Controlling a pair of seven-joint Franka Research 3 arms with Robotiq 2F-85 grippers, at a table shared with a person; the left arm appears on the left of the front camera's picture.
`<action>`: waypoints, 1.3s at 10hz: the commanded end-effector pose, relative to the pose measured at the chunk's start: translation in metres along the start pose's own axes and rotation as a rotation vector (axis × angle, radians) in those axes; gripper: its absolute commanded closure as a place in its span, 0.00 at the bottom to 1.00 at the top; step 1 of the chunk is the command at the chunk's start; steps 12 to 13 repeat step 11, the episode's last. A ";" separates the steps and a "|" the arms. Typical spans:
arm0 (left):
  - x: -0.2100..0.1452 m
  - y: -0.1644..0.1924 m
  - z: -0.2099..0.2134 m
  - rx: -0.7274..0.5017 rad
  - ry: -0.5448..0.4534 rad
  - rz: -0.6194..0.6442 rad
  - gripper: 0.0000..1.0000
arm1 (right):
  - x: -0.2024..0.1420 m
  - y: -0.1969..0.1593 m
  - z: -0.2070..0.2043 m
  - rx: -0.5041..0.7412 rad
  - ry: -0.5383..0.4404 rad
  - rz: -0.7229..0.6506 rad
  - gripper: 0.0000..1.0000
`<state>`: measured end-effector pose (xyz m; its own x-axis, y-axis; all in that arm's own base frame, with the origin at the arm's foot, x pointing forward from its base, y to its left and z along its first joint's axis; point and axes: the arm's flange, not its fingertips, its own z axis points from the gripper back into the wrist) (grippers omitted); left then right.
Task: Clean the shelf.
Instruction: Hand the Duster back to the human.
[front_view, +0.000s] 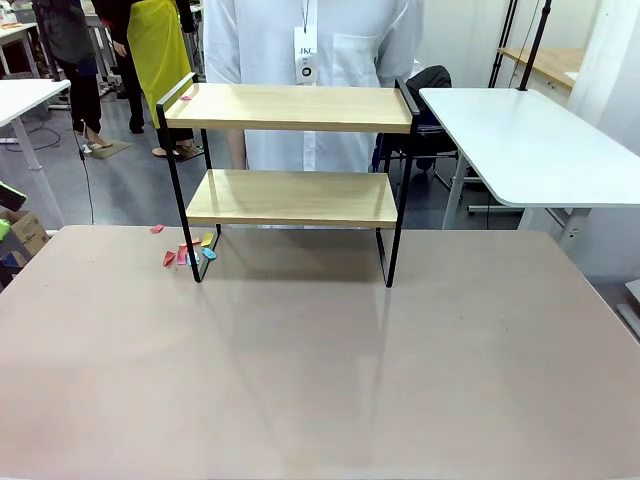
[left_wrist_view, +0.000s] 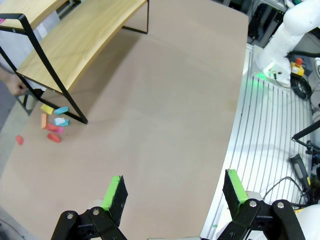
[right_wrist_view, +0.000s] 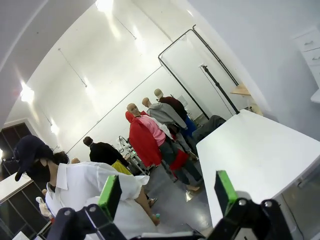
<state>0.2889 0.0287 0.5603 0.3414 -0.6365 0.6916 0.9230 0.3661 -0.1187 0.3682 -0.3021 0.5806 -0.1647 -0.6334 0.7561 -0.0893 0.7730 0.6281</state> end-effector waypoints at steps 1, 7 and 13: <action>0.000 -0.001 0.001 -0.007 -0.011 -0.011 0.00 | -0.003 0.002 0.002 -0.001 0.001 0.010 0.00; 0.000 -0.001 0.001 -0.007 -0.011 -0.011 0.00 | -0.003 0.002 0.002 -0.001 0.001 0.010 0.00; 0.000 -0.001 0.001 -0.007 -0.011 -0.011 0.00 | -0.003 0.002 0.002 -0.001 0.001 0.010 0.00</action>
